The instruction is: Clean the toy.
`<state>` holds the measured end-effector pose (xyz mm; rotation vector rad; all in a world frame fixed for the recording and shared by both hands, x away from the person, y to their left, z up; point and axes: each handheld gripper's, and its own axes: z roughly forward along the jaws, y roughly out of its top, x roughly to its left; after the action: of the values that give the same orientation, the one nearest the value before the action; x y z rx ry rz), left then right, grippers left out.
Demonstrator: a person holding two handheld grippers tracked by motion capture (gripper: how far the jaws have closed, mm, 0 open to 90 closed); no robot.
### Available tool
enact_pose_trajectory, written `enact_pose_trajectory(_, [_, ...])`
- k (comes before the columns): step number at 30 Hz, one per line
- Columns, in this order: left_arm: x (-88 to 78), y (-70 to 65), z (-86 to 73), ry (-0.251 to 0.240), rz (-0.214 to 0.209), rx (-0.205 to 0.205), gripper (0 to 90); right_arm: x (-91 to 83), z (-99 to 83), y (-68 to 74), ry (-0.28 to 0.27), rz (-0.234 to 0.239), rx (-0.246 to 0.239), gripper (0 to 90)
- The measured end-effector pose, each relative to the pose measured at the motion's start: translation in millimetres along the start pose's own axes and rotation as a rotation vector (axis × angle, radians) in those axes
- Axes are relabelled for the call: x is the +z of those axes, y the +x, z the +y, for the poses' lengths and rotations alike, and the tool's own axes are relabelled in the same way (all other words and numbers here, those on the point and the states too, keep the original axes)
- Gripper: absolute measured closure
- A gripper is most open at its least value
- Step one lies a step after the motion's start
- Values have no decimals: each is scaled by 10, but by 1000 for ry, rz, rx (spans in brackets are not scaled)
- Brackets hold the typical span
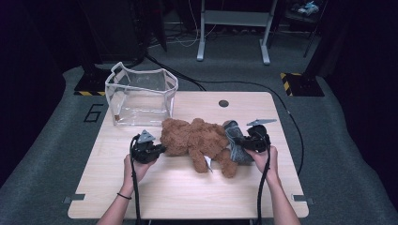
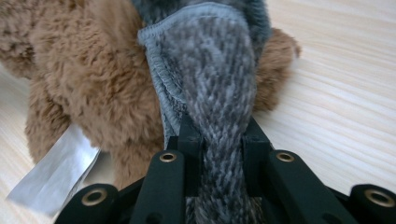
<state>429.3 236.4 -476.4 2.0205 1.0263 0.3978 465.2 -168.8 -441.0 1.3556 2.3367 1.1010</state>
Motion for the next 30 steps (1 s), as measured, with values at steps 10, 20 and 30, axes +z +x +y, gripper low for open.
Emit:
enact_pose_trajectory(10, [20,6,3,8,-8,2,815,304,57,-16,84,24,-16,755])
enact_pose_trajectory(20, [25,13,2,11,-10,3,816,515,53,-66,155,10,-24,757])
enact_pose_trajectory(30, [16,25,-8,4,-8,-5,814,399,50,-83,232,-188,-98,757])
